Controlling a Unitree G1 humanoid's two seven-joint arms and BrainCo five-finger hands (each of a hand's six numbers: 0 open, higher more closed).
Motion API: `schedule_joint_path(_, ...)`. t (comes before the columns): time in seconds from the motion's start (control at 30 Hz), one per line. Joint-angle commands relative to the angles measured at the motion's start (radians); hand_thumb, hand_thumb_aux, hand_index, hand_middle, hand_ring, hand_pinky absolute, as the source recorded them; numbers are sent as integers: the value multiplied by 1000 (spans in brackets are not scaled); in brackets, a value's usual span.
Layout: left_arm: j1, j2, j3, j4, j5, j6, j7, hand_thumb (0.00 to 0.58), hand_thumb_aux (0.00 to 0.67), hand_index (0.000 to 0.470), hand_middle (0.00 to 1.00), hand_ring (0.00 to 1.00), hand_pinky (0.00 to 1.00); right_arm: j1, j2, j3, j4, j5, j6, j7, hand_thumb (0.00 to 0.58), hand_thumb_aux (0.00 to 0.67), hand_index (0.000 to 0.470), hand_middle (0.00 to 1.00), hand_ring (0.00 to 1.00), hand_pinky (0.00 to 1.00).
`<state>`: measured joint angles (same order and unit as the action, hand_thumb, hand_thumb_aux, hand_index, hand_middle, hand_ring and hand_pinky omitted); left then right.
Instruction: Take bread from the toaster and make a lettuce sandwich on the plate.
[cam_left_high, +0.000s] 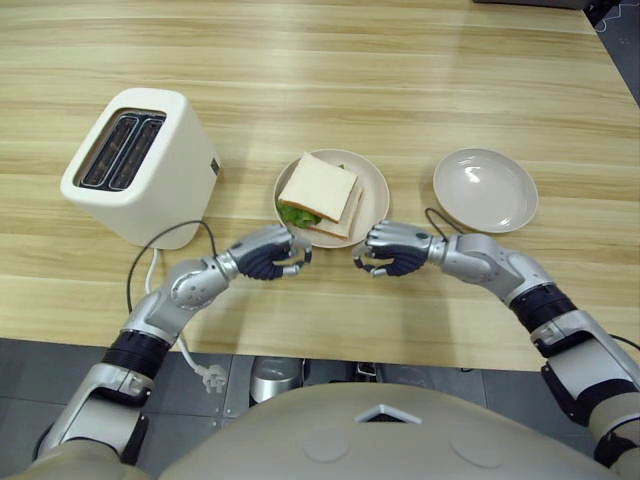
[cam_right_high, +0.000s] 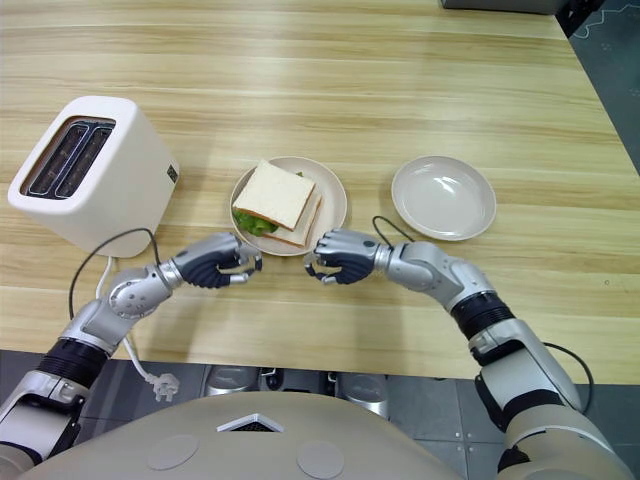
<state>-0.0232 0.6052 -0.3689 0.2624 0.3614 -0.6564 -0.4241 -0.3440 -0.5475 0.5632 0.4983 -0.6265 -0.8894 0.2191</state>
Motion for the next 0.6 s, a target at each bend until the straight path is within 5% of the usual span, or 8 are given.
schedule_joint_path(0.03, -12, -6, -33, 34, 64, 94, -38, 580, 670, 460, 1000, 1000, 1000, 1, 43, 16, 21, -64, 58, -15, 580, 670, 460, 1000, 1000, 1000)
schedule_joint_path(0.23, -92, -52, -40, 111, 211, 187, 82, 580, 670, 460, 1000, 1000, 1000, -45, 122, 29, 104, -173, 161, -128, 580, 670, 460, 1000, 1000, 1000)
schedule_joint_path(0.6, -408, -213, -107, 544, 354, 266, 342, 580, 670, 460, 1000, 1000, 1000, -377, 295, 118, 581, -336, 320, -494, 580, 670, 460, 1000, 1000, 1000)
